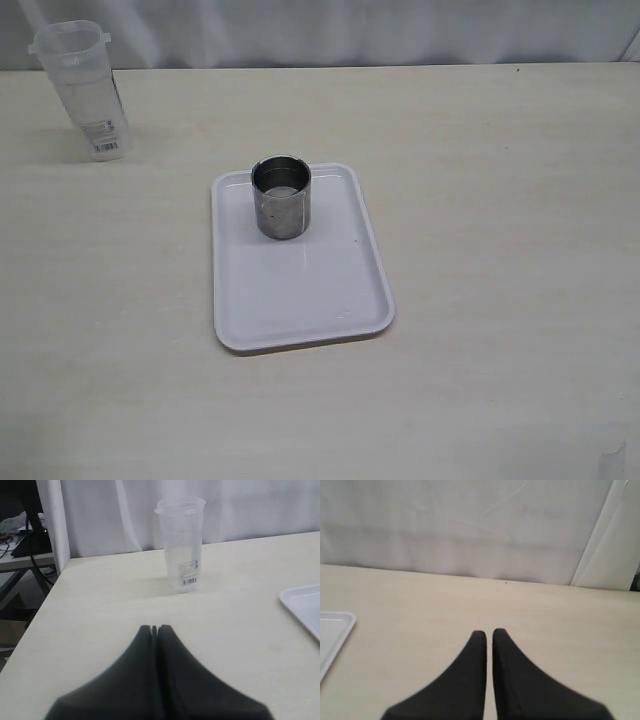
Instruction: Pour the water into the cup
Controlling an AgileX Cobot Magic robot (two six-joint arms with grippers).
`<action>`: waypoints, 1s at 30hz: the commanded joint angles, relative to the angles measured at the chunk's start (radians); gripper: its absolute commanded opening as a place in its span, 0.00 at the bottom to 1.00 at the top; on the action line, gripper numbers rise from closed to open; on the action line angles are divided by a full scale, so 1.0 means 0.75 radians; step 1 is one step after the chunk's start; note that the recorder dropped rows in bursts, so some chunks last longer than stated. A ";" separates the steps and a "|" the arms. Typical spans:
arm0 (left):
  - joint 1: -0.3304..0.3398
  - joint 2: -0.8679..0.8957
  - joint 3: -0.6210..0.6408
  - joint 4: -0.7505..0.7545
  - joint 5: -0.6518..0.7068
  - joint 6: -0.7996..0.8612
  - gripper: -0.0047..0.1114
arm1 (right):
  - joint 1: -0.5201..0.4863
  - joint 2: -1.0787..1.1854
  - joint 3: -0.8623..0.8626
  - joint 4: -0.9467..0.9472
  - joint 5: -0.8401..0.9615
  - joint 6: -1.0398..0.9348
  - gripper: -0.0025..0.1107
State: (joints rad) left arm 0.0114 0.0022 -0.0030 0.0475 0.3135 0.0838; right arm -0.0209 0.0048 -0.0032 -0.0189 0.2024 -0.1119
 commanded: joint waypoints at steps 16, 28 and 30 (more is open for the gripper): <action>-0.009 -0.003 0.004 -0.006 -0.010 -0.003 0.04 | -0.009 -0.006 0.004 0.004 0.183 -0.005 0.06; -0.009 -0.003 0.004 -0.006 -0.010 -0.003 0.04 | -0.009 -0.006 0.004 0.004 0.184 0.000 0.06; -0.009 -0.003 0.004 -0.006 -0.010 -0.003 0.04 | -0.009 -0.006 0.004 0.004 0.184 0.000 0.06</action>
State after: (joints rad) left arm 0.0114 0.0022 -0.0030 0.0475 0.3135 0.0838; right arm -0.0209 0.0048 -0.0032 -0.0170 0.3340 -0.1143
